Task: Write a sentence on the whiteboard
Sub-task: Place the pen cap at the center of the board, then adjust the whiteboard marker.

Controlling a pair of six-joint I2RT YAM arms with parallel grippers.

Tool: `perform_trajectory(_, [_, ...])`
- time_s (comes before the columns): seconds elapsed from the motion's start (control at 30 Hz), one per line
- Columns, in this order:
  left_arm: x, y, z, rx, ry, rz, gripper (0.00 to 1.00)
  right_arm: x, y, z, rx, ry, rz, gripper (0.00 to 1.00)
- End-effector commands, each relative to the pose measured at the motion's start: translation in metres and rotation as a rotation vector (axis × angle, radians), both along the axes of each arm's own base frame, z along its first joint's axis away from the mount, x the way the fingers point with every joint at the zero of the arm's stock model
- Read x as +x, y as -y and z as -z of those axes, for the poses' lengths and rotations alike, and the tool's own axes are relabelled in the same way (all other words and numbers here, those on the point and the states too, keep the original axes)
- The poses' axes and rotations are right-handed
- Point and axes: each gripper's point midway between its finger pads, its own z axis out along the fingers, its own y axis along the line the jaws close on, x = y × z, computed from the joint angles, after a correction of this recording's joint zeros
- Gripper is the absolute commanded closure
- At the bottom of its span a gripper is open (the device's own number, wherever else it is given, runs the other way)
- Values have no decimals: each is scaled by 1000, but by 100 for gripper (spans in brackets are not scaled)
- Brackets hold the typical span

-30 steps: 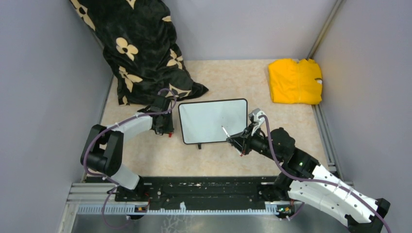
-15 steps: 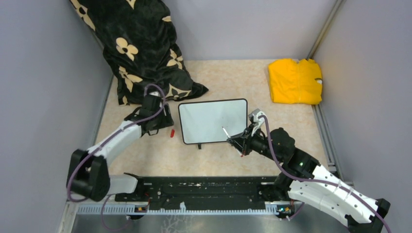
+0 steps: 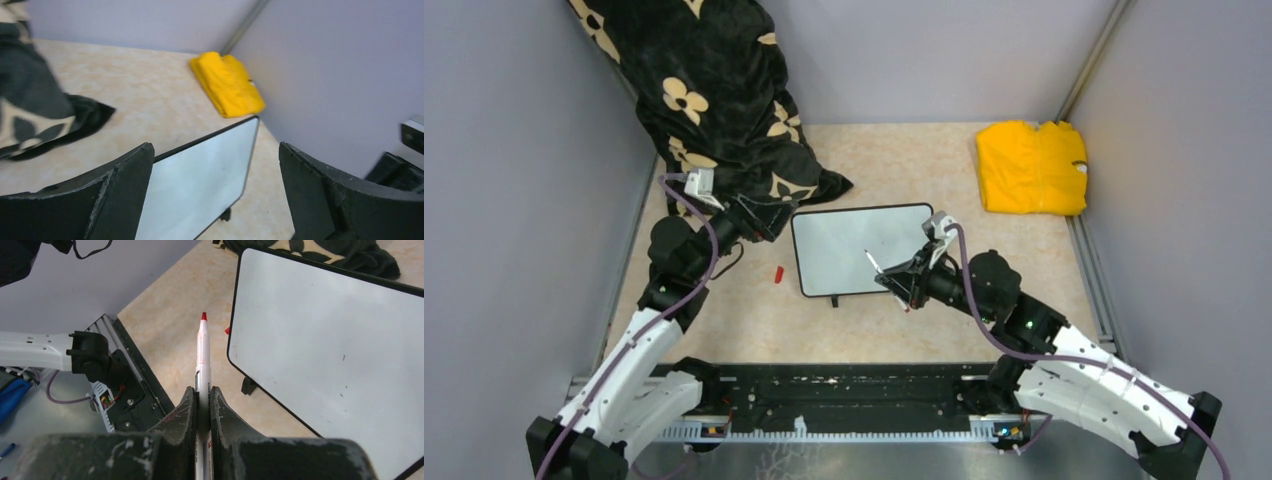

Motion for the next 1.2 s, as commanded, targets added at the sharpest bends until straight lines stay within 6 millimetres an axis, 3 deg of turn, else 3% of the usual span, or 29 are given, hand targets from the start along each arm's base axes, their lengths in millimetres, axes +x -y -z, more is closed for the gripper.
perform_trajectory(0.0, [-35, 52, -30, -96, 98, 371, 1, 4, -23, -47, 114, 62, -59, 100])
perform_trajectory(0.1, [-73, 78, -29, -97, 184, 606, 1, 6, -35, -56, 151, 66, -86, 100])
perform_trajectory(0.2, [-95, 92, -18, -85, 199, 737, 1, 7, -43, -60, 176, 62, -108, 100])
perform_trajectory(0.43, [-101, 98, -3, -73, 151, 785, 1, 1, -62, -68, 205, 58, -204, 100])
perform_trajectory(0.67, [-122, 106, 1, -61, 148, 922, 6, -11, -74, -71, 221, 61, -305, 100])
perform_trajectory(0.93, [-128, 109, 3, -81, 129, 983, 27, -18, -78, -66, 213, 47, -356, 100])
perform_trajectory(1.17, [-130, 109, 5, -84, 123, 1005, 54, -18, -78, -64, 206, 43, -353, 100])
